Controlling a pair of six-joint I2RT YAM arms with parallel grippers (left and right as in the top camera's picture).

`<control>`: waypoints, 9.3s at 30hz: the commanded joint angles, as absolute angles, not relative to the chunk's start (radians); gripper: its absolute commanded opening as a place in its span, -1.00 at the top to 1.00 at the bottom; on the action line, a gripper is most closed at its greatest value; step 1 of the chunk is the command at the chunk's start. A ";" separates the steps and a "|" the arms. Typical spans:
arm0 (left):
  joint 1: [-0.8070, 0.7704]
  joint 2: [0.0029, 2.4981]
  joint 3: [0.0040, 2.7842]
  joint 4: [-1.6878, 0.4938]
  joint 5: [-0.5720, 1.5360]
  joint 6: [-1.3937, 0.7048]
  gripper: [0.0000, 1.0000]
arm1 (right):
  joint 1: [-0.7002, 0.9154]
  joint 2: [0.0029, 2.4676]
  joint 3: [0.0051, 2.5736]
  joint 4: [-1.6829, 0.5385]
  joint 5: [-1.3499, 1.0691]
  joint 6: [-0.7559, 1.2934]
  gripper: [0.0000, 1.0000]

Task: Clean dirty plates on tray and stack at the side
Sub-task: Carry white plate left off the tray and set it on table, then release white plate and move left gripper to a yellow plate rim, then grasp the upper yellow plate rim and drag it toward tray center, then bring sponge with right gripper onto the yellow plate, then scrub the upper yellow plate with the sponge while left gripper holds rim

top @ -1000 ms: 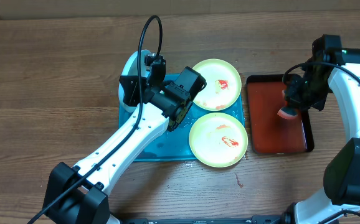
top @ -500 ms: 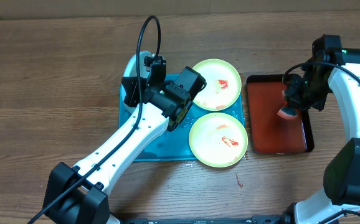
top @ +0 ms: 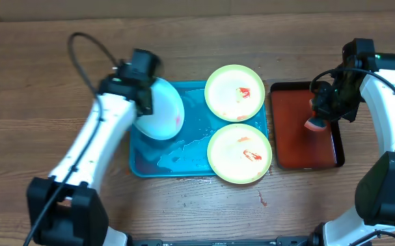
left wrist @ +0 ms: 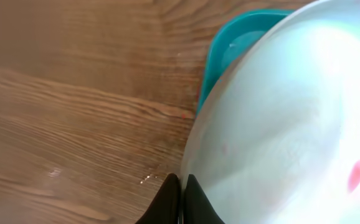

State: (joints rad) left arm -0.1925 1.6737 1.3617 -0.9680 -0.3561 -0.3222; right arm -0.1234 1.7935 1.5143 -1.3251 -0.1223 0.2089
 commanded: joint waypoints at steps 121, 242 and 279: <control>-0.234 2.339 2.000 -1.176 0.055 -0.249 0.92 | -0.118 1.782 1.513 -1.337 -0.113 0.208 0.92; -0.131 2.296 1.848 -1.229 0.097 -0.119 0.92 | 0.581 2.532 2.196 -1.094 -0.047 0.464 0.93; -0.131 2.296 1.848 -1.214 0.097 -0.118 0.92 | 0.585 2.534 2.226 -1.391 0.298 0.532 0.93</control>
